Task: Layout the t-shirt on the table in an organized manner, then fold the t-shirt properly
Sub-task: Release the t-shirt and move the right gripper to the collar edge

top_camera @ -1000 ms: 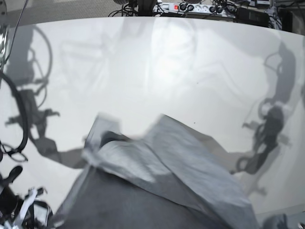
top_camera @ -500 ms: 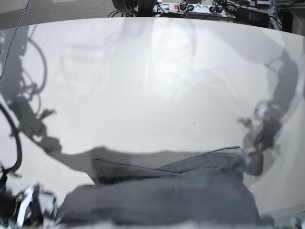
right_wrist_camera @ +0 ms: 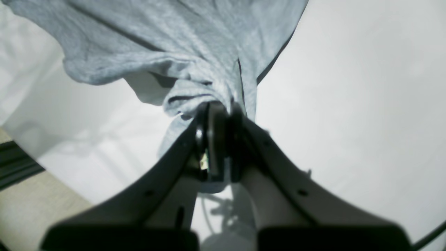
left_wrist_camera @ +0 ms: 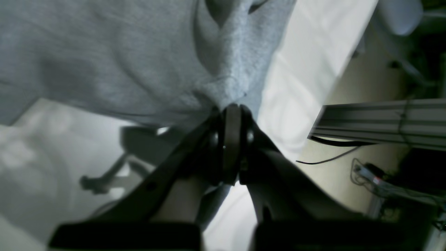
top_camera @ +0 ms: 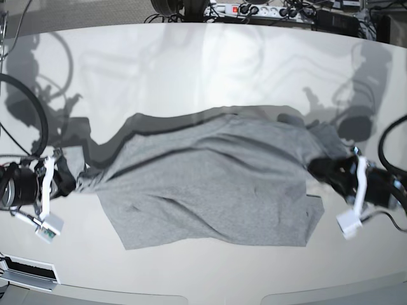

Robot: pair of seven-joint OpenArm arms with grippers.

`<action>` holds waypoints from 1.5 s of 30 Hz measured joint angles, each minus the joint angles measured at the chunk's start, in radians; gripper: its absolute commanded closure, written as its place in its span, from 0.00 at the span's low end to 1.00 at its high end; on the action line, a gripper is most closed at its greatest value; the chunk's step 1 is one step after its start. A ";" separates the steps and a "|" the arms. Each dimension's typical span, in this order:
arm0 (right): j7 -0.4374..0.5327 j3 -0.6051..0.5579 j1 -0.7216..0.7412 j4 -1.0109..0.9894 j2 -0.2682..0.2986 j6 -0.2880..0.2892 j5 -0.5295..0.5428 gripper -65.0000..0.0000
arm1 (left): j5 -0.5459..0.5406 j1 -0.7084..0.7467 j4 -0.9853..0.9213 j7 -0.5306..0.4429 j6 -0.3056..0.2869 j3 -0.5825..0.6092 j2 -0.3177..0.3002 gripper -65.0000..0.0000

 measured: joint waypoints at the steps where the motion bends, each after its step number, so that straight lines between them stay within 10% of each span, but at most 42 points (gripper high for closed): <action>1: 0.000 0.000 -0.014 0.000 0.002 -0.010 -0.020 1.00 | 0.000 0.023 0.000 -0.002 0.000 -0.001 0.013 1.00; 11: 0.119 0.000 -0.029 -0.001 0.010 -0.171 -0.435 1.00 | 0.003 0.222 0.007 -0.003 0.000 -0.004 0.325 1.00; 13: 0.123 0.000 -0.029 -0.001 0.010 -0.188 -0.455 0.80 | 0.002 0.246 0.007 -0.007 0.001 -0.004 0.391 1.00; 17: 0.193 0.000 -0.029 -0.001 0.010 -0.245 -0.576 0.36 | 0.001 0.265 0.007 0.008 0.001 -0.004 0.480 0.56; 19: 0.235 0.000 -0.023 -0.001 0.010 -0.293 -0.636 0.35 | 0.000 0.257 0.007 0.004 0.001 -0.004 0.500 0.39; 23: 0.273 0.003 0.016 -0.001 0.010 -0.342 -0.663 0.35 | -0.001 0.254 0.007 0.002 0.001 -0.008 0.522 0.37; 26: 0.275 0.004 0.050 -0.001 0.012 -0.345 -0.539 0.35 | 0.001 0.246 0.007 0.008 0.000 -0.013 0.521 0.37; 33: 0.230 0.005 0.053 0.001 -0.017 -0.117 -0.014 0.35 | 0.000 0.150 0.007 0.007 0.001 -0.254 0.516 0.38; 38: 0.101 0.005 0.015 0.001 -0.113 0.007 0.259 0.36 | 0.071 0.106 0.007 0.004 0.001 -0.444 0.484 0.38; 45: -0.008 0.006 -0.117 0.001 -0.312 0.016 0.488 0.45 | 0.251 0.108 0.007 -0.058 0.000 -0.554 0.381 0.38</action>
